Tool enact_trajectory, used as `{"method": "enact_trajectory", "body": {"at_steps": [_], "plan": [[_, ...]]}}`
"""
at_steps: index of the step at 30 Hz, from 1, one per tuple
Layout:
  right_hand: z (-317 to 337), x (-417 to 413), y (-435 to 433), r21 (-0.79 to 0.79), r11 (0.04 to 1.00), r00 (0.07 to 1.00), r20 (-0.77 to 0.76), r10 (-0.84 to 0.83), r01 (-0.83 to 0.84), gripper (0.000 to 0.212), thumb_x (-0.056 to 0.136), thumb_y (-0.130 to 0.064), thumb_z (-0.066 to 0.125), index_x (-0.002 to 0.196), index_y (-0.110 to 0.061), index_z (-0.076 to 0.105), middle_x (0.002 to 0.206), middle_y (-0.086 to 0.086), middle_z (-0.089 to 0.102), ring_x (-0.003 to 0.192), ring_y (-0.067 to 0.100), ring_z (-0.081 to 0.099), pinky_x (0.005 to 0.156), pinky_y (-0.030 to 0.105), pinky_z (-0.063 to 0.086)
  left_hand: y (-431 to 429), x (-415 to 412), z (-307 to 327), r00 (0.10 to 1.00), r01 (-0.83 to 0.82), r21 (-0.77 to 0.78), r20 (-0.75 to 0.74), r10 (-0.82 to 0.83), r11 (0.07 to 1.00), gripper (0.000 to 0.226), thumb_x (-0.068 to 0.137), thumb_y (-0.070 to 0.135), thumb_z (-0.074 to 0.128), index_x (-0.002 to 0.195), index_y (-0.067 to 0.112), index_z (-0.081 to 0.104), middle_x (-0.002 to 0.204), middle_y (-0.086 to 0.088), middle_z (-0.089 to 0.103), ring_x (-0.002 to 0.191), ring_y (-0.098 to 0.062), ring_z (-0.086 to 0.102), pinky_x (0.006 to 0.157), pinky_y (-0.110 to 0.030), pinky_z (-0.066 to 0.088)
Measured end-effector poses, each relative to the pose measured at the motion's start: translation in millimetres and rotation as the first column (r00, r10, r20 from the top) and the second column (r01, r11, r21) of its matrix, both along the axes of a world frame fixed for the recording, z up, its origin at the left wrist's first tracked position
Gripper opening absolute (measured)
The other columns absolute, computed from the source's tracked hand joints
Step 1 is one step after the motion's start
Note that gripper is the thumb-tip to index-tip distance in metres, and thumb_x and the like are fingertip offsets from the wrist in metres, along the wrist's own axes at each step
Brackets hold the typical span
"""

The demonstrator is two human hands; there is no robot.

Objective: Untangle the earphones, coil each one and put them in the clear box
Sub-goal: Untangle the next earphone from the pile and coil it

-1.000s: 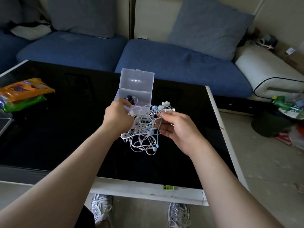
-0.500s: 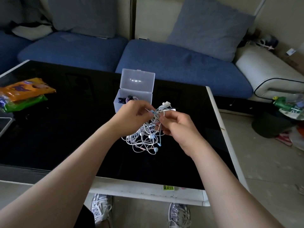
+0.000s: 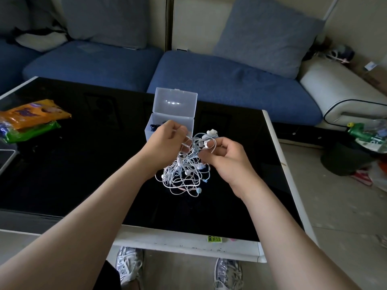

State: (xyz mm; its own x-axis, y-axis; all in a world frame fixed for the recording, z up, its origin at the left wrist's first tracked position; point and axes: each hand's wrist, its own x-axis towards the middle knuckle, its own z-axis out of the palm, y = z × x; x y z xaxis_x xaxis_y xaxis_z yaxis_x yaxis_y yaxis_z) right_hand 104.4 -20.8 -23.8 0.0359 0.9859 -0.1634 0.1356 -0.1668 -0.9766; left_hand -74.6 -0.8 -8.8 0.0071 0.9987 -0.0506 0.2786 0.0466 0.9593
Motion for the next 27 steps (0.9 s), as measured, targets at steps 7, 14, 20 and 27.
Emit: {"method": "enact_trajectory", "body": {"at_steps": [7, 14, 20, 27], "plan": [[-3.2, -3.9, -2.4, -0.007, 1.0, 0.999, -0.05, 0.01, -0.01, 0.031, 0.086, 0.0, 0.082, 0.105, -0.013, 0.062, 0.094, 0.011, 0.081, 0.088, 0.028, 0.077, 0.09, 0.04, 0.058, -2.4, -4.5, 1.2, 0.996, 0.076, -0.007, -0.05, -0.077, 0.997, 0.025, 0.093, 0.022, 0.08, 0.114, 0.019, 0.067, 0.09, 0.0, 0.08, 0.074, -0.007, 0.071, 0.072, -0.024, 0.056], [8.8, -6.7, -7.4, -0.073, 0.997, 0.999, -0.005, 0.038, -0.038, 0.009, 0.093, -0.014, 0.076, 0.101, -0.012, 0.072, 0.088, 0.012, 0.081, 0.084, 0.023, 0.081, 0.073, 0.027, 0.052, 2.3, -9.2, -5.0, 0.994, 0.093, 0.035, -0.053, -0.091, 0.995, 0.014, 0.098, 0.007, 0.071, 0.105, 0.019, 0.074, 0.094, -0.006, 0.079, 0.085, -0.009, 0.072, 0.082, -0.022, 0.056], [15.2, 4.3, -5.8, -0.222, 0.975, 1.0, 0.001, -0.03, 0.029, 0.035, 0.096, -0.012, 0.045, 0.102, -0.007, 0.079, 0.089, 0.01, 0.082, 0.081, 0.027, 0.081, 0.067, 0.029, 0.047, 2.0, -9.8, -4.6, 0.984, 0.177, 0.028, -0.037, -0.176, 0.984, 0.023, 0.104, 0.001, 0.059, 0.111, 0.018, 0.072, 0.089, 0.004, 0.075, 0.073, 0.004, 0.066, 0.066, -0.011, 0.049], [4.2, 2.2, -1.9, 0.025, 0.994, 0.993, 0.059, -0.104, 0.103, 0.013, 0.085, -0.01, 0.081, 0.093, -0.02, 0.081, 0.09, 0.003, 0.081, 0.087, 0.017, 0.078, 0.075, 0.023, 0.057, 1.8, -8.5, -4.6, 0.984, 0.18, -0.02, -0.007, -0.181, 0.983, 0.027, 0.108, -0.002, 0.049, 0.118, 0.009, 0.071, 0.088, 0.002, 0.074, 0.07, -0.002, 0.064, 0.064, -0.015, 0.05]]}}
